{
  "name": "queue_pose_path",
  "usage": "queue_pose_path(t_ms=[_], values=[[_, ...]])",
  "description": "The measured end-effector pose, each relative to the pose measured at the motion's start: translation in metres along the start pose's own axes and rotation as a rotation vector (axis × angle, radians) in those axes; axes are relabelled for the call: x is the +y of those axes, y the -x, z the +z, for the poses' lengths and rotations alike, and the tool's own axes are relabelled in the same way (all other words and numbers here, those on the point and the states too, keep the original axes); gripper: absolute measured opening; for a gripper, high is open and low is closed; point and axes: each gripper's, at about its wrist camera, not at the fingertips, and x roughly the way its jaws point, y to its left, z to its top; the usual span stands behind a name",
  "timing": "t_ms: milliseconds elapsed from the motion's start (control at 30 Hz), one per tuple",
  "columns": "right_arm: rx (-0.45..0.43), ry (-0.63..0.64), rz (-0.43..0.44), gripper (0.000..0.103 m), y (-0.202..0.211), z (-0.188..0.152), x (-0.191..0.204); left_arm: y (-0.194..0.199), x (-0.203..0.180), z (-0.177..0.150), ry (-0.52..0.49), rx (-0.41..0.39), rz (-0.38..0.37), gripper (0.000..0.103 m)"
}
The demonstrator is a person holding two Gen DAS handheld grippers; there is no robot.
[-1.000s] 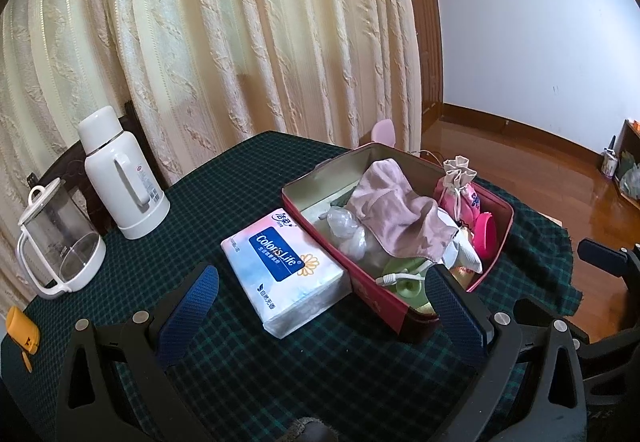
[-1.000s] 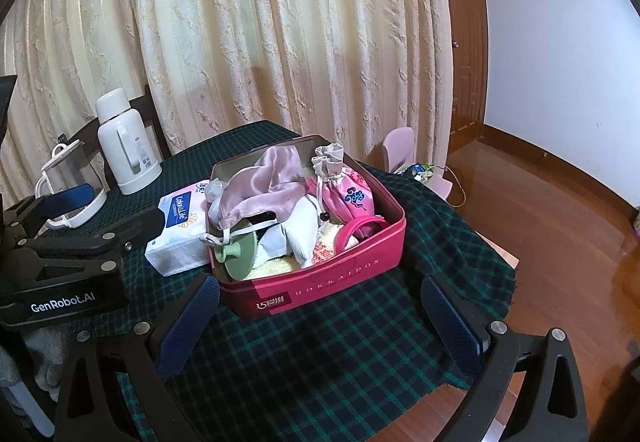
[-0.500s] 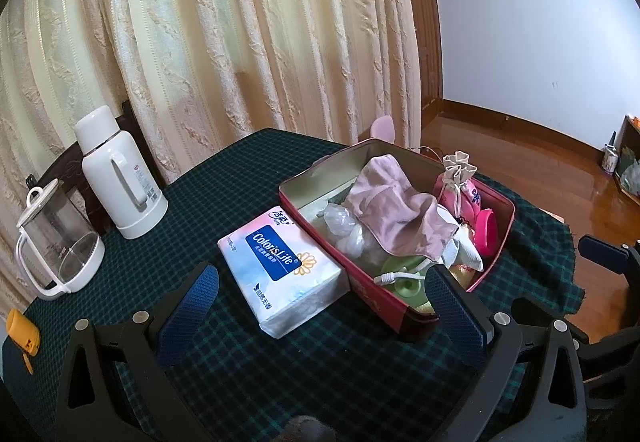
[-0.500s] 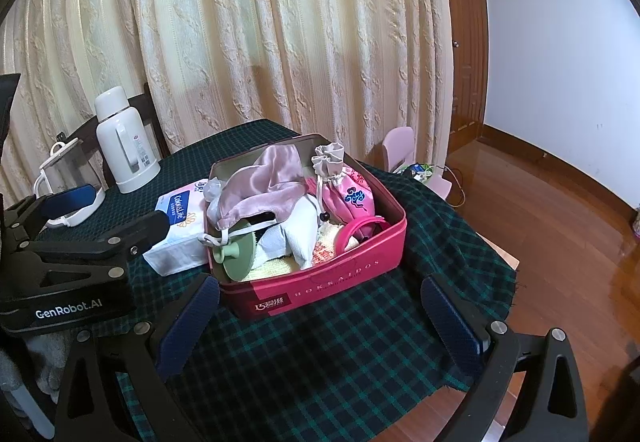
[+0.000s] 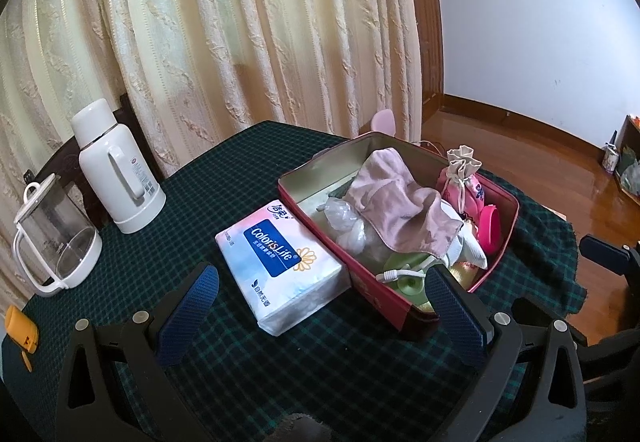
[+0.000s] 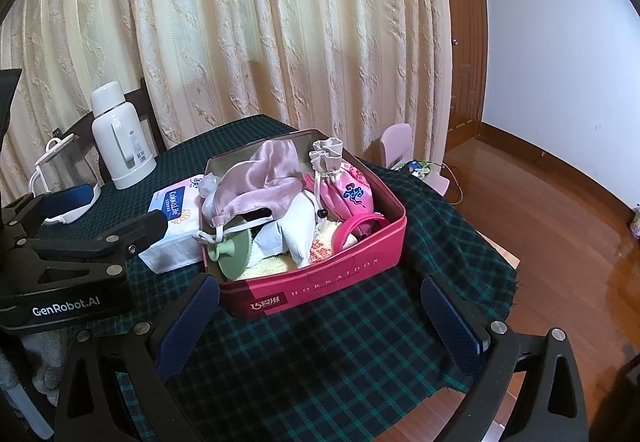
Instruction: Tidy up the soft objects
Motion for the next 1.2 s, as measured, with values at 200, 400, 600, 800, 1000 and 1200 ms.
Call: queue_pose_path(t_ms=[200,400,600,800,1000,1200], values=[[0.0,0.0,-0.001,0.103,-0.0003,0.0,-0.0001,-0.0029,-0.001,0.0001,-0.007,0.004,0.0,0.103],[0.001,0.001,-0.001,0.103,-0.0006,0.0002,-0.0003,-0.0038,-0.0018,-0.0006,-0.01,0.006,-0.007,0.103],[0.003,0.0,0.0,0.103,-0.0017,-0.0004,-0.0009,-0.0044,-0.0023,-0.0012,-0.012,0.008,-0.006,0.103],[0.003,0.0,-0.001,0.103,-0.0019,-0.0002,-0.0009,-0.0053,-0.0035,-0.0013,-0.017,0.008,-0.004,0.103],[0.004,0.0,-0.001,0.103,-0.0018,-0.0002,-0.0009,-0.0058,-0.0041,-0.002,-0.026,0.002,-0.001,0.103],[0.01,0.001,0.0,0.103,-0.005,-0.0047,0.0002,-0.0025,-0.0004,-0.0045,-0.03,-0.013,0.024,0.103]])
